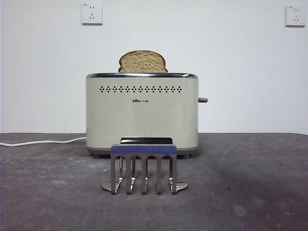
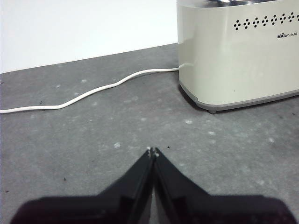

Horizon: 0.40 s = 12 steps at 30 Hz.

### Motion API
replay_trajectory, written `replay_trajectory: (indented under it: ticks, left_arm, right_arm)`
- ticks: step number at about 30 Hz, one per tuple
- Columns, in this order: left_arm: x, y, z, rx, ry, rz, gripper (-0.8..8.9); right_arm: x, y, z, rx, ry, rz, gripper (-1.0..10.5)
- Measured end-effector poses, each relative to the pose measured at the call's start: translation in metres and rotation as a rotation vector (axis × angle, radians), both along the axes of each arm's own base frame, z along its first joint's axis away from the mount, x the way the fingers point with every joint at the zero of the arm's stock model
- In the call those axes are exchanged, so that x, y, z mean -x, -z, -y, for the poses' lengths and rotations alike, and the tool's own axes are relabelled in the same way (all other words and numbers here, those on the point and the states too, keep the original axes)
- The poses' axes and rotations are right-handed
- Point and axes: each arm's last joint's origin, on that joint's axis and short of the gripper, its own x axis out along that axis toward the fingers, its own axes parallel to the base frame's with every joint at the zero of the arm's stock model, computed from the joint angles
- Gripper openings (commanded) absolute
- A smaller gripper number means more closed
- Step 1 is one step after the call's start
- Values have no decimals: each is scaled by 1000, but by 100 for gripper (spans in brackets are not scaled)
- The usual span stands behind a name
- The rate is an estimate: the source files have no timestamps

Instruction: Pick up a slice of bread from the rack,put the bread on the toaster,press the button

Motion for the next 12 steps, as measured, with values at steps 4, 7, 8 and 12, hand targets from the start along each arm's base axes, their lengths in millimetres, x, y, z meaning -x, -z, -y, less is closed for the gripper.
replay_trajectory:
  ticks: [4,7,8,12]
  left_arm:
    - [0,0,0,0,0,0,-3]
    - [0,0,0,0,0,0,-3]
    - [0,0,0,0,0,0,-3]
    - [0,0,0,0,0,0,-3]
  right_arm:
    - [-1,21,0,0,0,-31,1]
    - [-2,30,0,-1,-1,-39,1]
    - [-2,32,0,-1,-1,-42,1]
    - [-2,38,0,-6,0,-81,1]
